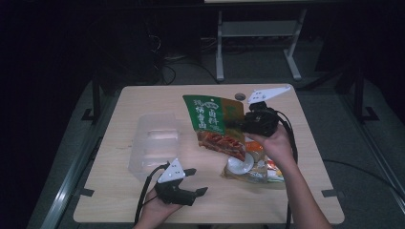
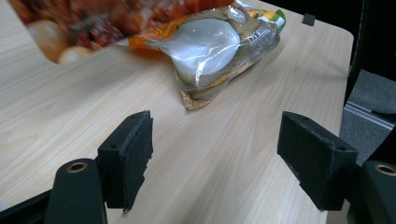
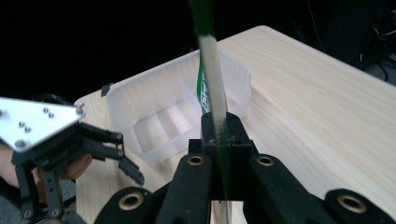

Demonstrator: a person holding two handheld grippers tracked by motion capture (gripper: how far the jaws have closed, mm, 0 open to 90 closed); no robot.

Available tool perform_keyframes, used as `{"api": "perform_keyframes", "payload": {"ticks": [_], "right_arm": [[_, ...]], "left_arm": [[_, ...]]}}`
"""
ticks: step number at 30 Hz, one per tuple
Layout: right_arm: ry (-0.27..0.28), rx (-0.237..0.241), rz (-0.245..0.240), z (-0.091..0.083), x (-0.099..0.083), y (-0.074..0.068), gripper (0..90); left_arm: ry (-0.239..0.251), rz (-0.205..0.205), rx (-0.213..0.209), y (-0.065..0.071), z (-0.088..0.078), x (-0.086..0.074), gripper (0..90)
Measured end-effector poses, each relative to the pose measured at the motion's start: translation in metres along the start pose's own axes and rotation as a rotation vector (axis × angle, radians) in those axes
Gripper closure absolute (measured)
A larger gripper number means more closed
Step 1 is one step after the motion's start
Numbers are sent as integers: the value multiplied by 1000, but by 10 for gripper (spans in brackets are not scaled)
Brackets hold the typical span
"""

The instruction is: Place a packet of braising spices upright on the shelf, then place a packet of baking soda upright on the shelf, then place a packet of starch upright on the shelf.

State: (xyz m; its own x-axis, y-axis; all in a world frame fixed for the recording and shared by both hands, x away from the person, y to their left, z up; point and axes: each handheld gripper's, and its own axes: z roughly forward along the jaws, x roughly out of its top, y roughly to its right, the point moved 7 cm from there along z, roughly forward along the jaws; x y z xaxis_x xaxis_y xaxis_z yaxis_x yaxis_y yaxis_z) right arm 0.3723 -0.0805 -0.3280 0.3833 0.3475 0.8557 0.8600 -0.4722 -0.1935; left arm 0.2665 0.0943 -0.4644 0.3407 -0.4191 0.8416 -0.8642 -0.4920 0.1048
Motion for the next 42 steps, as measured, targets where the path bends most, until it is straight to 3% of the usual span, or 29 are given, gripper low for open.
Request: {"api": "perform_keyframes", "payload": {"ticks": [6,13,22,42], "right_arm": [[9,7,-18,4,16,-3,898],[-23,3,-42,14,25,-2,898],[-41,10,-54,27,38,-2,899],[-59,68,-83,79,70,-11,898]], "left_arm": [[4,-4,0,1,1,0,263],[-6,16,-1,0,0,0,261],[5,-7,-13,4,2,0,260],[-3,9,-19,3,1,0,255]]}}
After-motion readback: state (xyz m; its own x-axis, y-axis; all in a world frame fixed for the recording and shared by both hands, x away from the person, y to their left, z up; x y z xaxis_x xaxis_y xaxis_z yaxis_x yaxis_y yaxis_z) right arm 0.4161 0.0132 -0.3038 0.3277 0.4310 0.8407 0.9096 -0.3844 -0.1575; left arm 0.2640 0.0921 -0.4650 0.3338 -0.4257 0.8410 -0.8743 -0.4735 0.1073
